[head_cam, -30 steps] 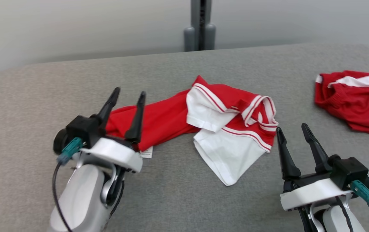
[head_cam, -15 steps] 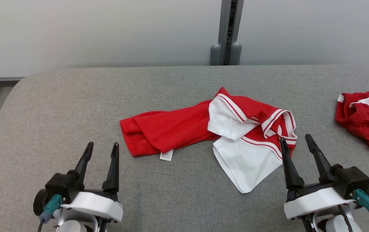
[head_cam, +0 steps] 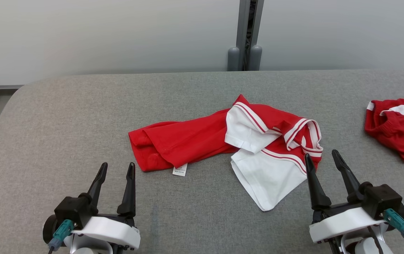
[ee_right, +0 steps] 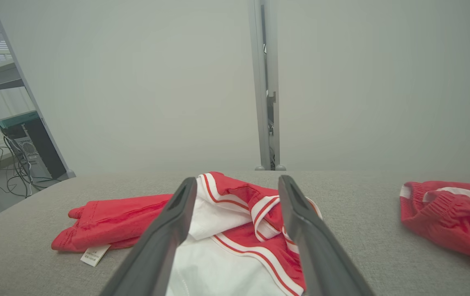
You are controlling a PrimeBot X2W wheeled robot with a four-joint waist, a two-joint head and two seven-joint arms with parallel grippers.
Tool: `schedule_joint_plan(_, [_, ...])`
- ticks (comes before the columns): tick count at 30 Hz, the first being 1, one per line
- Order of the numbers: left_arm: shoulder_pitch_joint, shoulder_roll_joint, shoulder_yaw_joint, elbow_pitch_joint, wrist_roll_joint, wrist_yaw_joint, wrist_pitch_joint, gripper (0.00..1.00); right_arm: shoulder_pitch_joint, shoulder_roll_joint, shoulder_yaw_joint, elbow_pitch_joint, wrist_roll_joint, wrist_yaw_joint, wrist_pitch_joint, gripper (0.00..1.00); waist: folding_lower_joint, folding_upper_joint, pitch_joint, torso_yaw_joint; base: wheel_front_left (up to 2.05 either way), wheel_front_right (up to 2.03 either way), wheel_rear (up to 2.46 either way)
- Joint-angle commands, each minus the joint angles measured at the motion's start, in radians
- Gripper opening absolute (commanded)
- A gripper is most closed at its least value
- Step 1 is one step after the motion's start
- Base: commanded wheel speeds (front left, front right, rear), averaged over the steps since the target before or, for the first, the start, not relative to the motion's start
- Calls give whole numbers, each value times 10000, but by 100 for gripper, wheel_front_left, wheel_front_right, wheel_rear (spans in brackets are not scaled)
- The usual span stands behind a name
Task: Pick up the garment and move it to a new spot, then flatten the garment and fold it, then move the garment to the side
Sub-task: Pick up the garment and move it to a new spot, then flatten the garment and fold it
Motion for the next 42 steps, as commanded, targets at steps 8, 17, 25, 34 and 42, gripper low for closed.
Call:
schedule_joint_plan(8, [-99,32,-82,30,-108,27,-41,100,-28,-57,14,39,-59,3,2,100,0,-1,98,-124,0,0,0])
schedule_joint_plan(17, [-644,28,-317,769,-66,-90,-41,100,-243,-57,114,-26,-6,3,2,100,0,-1,572,-346,0,0,0])
schedule_joint_plan(25, [-2165,39,-648,2554,-27,-281,-41,100,-535,-55,234,-110,96,3,2,100,0,-1,1488,-740,0,0,0])
schedule_joint_plan(34, [-3951,39,-646,4880,-404,-146,-41,100,-878,-57,359,-138,240,3,2,100,0,-1,2210,-1180,0,0,0])
schedule_joint_plan(42, [-4858,37,-604,6051,-742,-195,-41,100,-944,-55,352,-130,318,3,2,100,0,-1,2384,-1390,0,0,0])
